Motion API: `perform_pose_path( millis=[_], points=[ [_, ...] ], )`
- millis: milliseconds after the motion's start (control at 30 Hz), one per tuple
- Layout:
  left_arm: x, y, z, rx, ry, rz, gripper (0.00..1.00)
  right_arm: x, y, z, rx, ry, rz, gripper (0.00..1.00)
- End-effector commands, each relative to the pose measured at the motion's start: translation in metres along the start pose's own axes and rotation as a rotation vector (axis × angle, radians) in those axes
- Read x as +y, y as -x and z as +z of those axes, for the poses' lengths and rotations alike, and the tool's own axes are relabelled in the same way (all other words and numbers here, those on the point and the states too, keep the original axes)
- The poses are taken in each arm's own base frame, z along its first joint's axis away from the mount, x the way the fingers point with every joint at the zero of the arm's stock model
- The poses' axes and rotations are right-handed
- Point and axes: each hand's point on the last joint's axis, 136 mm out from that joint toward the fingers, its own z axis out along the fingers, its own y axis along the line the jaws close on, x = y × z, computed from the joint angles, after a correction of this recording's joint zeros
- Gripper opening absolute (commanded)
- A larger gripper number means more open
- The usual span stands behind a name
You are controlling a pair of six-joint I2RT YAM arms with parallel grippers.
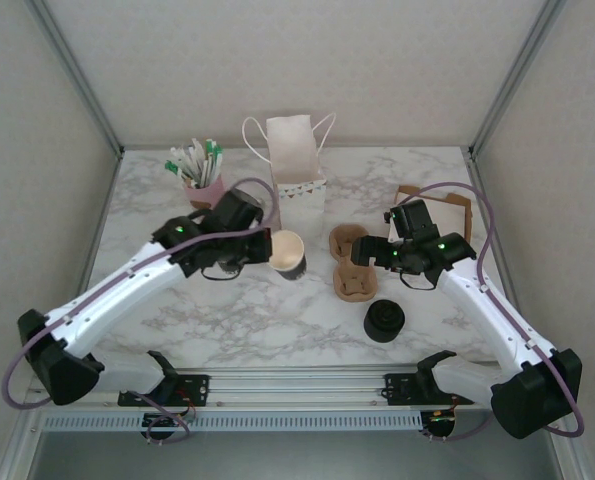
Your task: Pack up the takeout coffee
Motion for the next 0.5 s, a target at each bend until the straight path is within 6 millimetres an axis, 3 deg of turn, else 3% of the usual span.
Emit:
perform_pose_path(
  millis=[0,167,467],
  points=[
    [0.003,-0.009,0.024,-0.009,0.041,-0.029,0.00,-0.004,-0.003,-0.003,-0.005,-0.024,0.005,0.99],
    [0.018,-0.023,0.057,0.023,0.120,-0.024,0.00,-0.003,-0.006,0.001,0.006,-0.014,0.014,0.99],
    [0.030,-0.040,0.084,0.086,0.172,-0.012,0.00,-0.003,-0.007,0.002,0.011,-0.009,0.016,0.99]
  ],
)
